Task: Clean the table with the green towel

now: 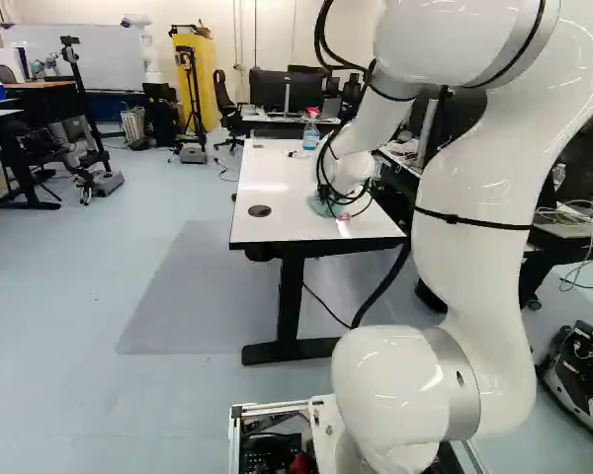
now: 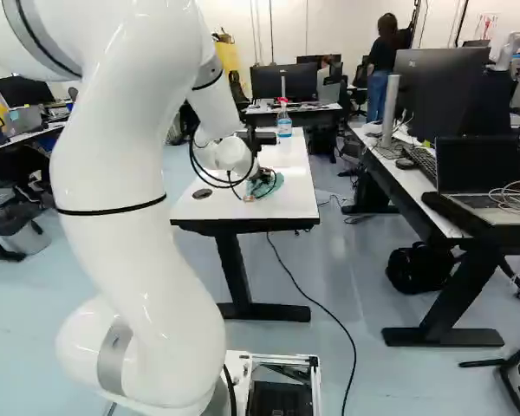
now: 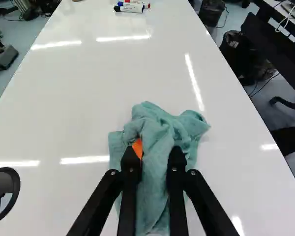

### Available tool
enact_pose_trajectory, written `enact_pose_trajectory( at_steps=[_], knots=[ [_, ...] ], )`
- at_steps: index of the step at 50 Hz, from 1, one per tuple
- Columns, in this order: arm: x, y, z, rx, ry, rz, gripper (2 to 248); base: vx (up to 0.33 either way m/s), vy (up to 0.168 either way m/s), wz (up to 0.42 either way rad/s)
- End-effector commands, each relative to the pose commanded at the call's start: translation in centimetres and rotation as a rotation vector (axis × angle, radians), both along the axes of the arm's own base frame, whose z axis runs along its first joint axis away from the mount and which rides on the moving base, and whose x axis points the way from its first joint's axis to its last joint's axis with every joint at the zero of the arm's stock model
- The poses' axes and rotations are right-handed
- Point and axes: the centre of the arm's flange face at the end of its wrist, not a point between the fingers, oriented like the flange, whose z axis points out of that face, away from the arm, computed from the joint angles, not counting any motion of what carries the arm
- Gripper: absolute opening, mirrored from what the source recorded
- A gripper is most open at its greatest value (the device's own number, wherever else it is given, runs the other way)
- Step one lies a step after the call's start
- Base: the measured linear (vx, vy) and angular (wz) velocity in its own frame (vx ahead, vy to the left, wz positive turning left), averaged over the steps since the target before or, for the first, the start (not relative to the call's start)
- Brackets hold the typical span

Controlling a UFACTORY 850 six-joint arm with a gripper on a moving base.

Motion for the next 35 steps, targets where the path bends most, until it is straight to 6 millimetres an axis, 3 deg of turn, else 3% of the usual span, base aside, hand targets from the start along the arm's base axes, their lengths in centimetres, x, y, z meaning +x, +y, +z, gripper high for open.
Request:
enact_pose_trajectory(
  at_steps=[16, 35],
  knots=[
    [-0.5, 0.6, 1.7, -0.001, -0.017, 0.011, 63, 0.0, 0.0, 0.0],
    [-1.7, 3.5, 3.4, 0.003, 0.024, 0.065, 63, 0.0, 0.0, 0.0]
  ],
)
